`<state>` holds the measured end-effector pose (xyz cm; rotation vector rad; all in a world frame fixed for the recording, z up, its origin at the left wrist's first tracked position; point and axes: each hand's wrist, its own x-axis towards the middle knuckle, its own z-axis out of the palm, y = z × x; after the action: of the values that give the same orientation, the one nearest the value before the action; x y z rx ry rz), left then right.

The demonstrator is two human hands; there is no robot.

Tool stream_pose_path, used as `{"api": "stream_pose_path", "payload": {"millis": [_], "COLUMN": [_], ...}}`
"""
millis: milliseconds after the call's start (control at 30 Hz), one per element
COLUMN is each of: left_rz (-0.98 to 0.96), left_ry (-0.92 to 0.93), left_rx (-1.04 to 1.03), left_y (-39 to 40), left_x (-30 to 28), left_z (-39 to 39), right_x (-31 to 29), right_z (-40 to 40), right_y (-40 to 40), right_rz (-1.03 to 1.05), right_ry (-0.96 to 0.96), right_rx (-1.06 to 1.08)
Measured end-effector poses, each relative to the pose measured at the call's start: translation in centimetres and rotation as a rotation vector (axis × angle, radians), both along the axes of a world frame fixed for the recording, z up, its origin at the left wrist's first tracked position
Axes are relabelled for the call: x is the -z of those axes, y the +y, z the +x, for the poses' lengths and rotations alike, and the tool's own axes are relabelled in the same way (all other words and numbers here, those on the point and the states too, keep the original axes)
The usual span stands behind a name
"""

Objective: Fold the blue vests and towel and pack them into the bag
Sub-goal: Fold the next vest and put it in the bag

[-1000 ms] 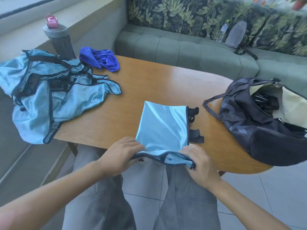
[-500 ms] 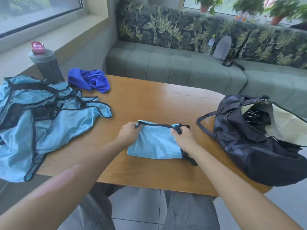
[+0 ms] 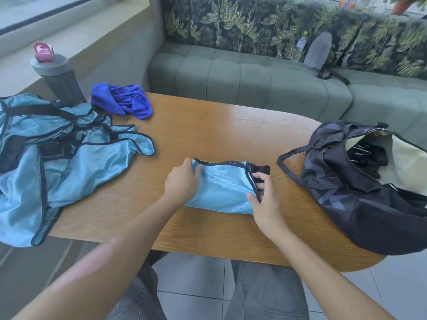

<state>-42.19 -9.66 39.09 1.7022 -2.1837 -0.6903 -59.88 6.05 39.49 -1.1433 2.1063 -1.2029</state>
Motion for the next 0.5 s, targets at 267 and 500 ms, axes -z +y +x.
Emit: {"api": "stream_pose_path", "payload": {"millis": [267, 500], "left_rz": [-0.18, -0.335], "left_ry": [0.006, -0.168], "left_rx": [0.151, 0.074], "left_y": [1.2, 1.3], "left_x": [1.1, 2.3], "left_z": [1.5, 0.9], "right_x": [-1.1, 0.2], "right_z": [0.1, -0.4], "right_y": [0.3, 1.4], "right_rz": [-0.049, 0.017], "right_ry": [0.108, 0.107], "right_rx": [-0.006, 0.013]}}
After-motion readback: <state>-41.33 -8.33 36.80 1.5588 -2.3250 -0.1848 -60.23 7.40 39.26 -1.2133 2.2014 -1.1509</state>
